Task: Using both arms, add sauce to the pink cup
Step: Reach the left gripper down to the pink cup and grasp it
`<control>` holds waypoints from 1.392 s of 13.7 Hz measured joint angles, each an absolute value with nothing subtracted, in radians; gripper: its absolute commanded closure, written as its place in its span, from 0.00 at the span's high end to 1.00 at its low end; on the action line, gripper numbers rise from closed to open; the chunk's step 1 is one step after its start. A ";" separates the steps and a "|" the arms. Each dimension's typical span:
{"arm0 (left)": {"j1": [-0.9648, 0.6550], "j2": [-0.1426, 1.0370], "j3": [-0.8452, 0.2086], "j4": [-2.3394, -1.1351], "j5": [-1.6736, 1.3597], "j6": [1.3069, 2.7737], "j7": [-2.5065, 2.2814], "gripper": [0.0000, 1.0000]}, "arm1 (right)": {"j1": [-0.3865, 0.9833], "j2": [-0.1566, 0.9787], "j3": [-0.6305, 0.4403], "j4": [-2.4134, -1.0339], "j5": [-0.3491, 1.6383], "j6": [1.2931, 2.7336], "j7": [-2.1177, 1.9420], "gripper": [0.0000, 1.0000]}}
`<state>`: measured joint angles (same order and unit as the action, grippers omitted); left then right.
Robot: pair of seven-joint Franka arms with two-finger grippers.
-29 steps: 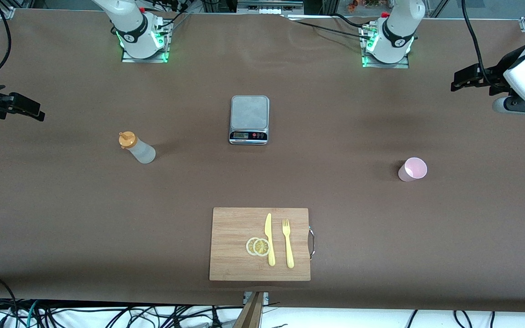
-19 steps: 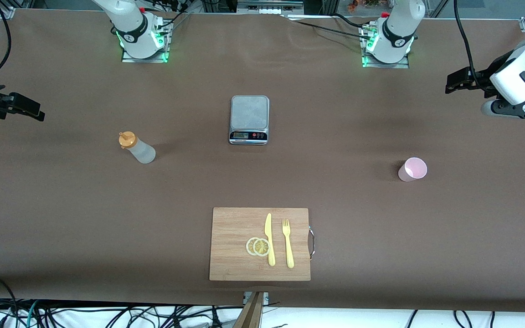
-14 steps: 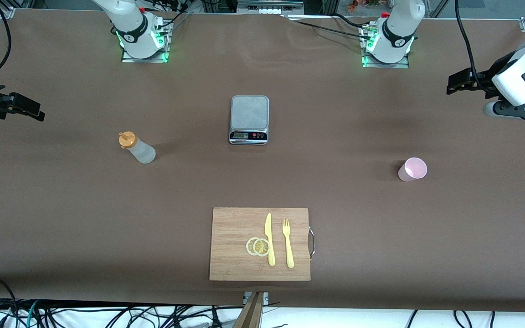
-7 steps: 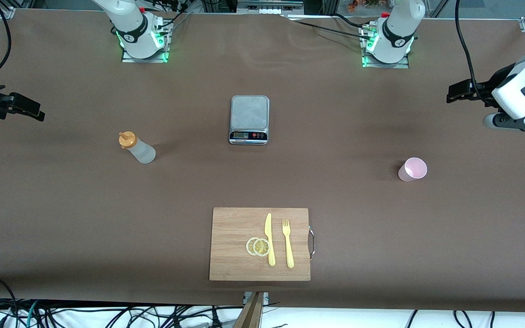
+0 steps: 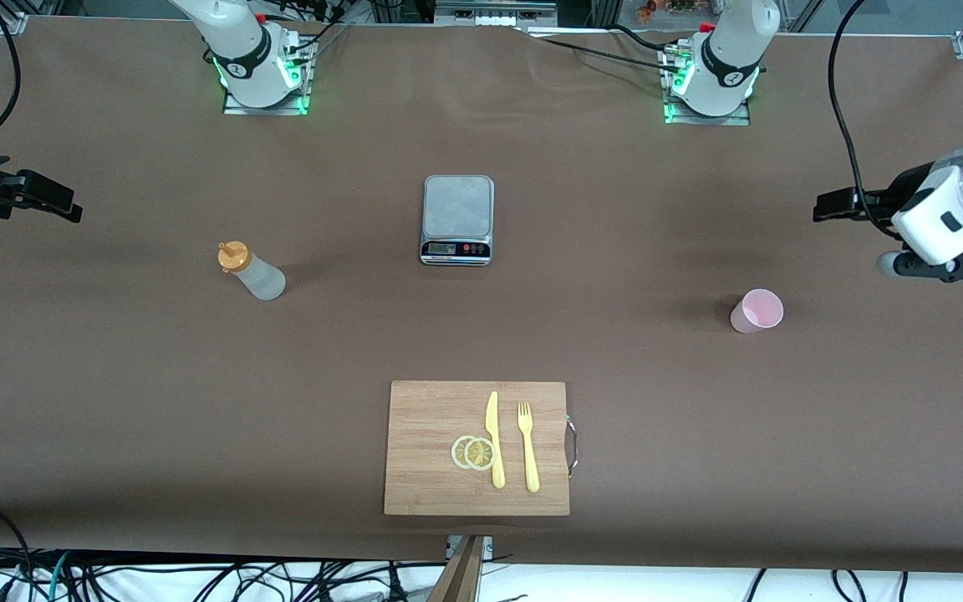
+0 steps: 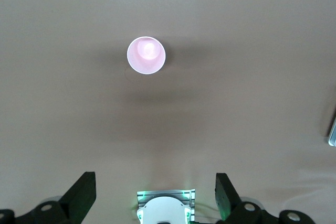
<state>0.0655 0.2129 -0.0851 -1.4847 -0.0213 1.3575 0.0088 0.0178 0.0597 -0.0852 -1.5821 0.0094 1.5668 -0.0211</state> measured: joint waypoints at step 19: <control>0.163 0.369 -0.078 -1.925 0.016 2.087 0.157 0.98 | 0.017 0.060 -0.085 -1.582 0.009 1.567 -0.022 1.00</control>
<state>0.1632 0.3690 -0.0777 -1.9254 0.0156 2.0867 0.1574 0.0172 0.0597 -0.0852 -1.5821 0.0094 1.5668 -0.0222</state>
